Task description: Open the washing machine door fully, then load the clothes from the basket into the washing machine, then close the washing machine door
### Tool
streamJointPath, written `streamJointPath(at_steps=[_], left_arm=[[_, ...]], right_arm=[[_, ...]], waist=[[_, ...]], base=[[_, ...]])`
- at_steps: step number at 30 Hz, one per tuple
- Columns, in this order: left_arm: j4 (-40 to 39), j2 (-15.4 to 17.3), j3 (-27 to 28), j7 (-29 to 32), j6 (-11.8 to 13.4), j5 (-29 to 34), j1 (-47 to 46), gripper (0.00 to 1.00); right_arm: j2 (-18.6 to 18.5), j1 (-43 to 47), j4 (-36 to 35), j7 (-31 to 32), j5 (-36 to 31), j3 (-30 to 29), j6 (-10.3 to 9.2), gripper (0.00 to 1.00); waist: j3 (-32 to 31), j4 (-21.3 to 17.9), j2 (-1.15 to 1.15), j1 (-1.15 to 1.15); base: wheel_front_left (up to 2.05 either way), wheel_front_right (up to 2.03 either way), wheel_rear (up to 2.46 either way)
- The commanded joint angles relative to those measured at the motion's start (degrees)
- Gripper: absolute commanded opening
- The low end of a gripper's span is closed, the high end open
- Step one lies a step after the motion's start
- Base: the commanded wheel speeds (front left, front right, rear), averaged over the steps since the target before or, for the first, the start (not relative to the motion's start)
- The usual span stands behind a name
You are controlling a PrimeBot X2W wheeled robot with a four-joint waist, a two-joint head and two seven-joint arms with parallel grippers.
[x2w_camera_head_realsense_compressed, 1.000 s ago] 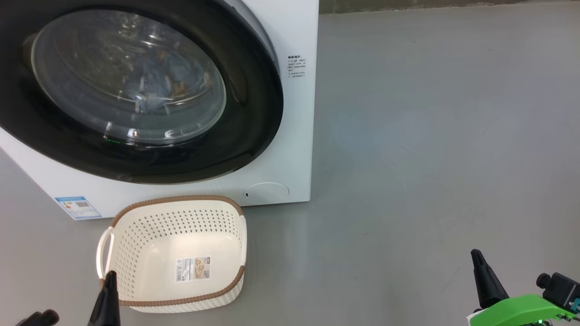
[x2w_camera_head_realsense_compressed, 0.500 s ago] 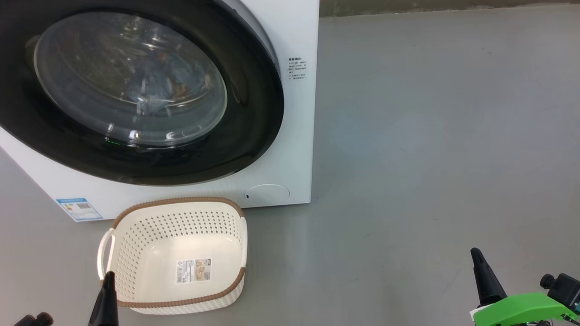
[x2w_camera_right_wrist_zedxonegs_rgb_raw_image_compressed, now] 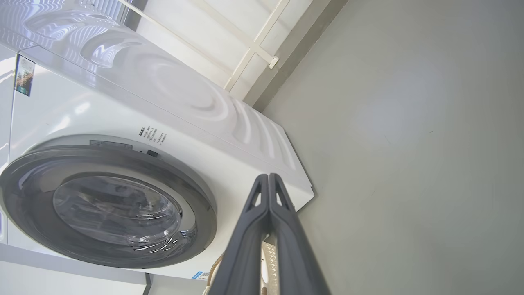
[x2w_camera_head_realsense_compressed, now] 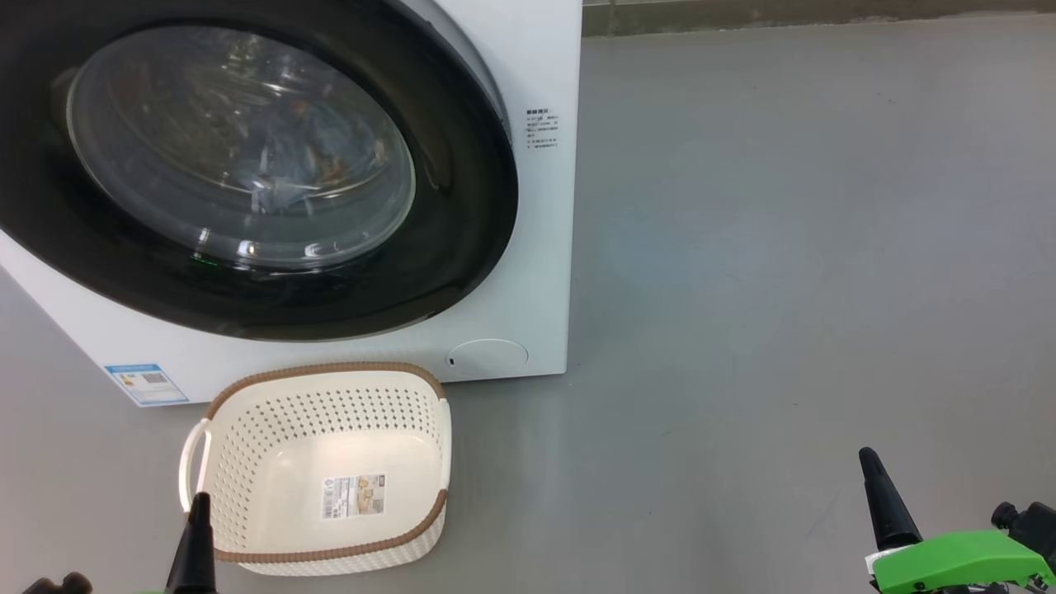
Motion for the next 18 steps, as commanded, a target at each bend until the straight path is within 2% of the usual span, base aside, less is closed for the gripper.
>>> streamJointPath(at_steps=[1, 18], left_arm=[[-1.69, 0.84, 1.60, 0.46, -0.10, -1.65, -2.54, 0.00], [-2.23, -0.24, 3.10, 3.28, -0.13, -10.38, -3.10, 0.00]], right_arm=[[-0.41, -1.83, -1.81, 0.54, 1.93, 0.48, -0.08, 0.00], [0.60, -2.09, -3.00, 3.42, 11.08, -0.37, -0.10, 0.00]], waist=[[-0.05, 0.01, 0.00, 0.00], [-0.55, 0.10, 0.00, 0.00]], base=[[0.00, 0.00, 0.00], [0.00, 0.00, 0.00]])
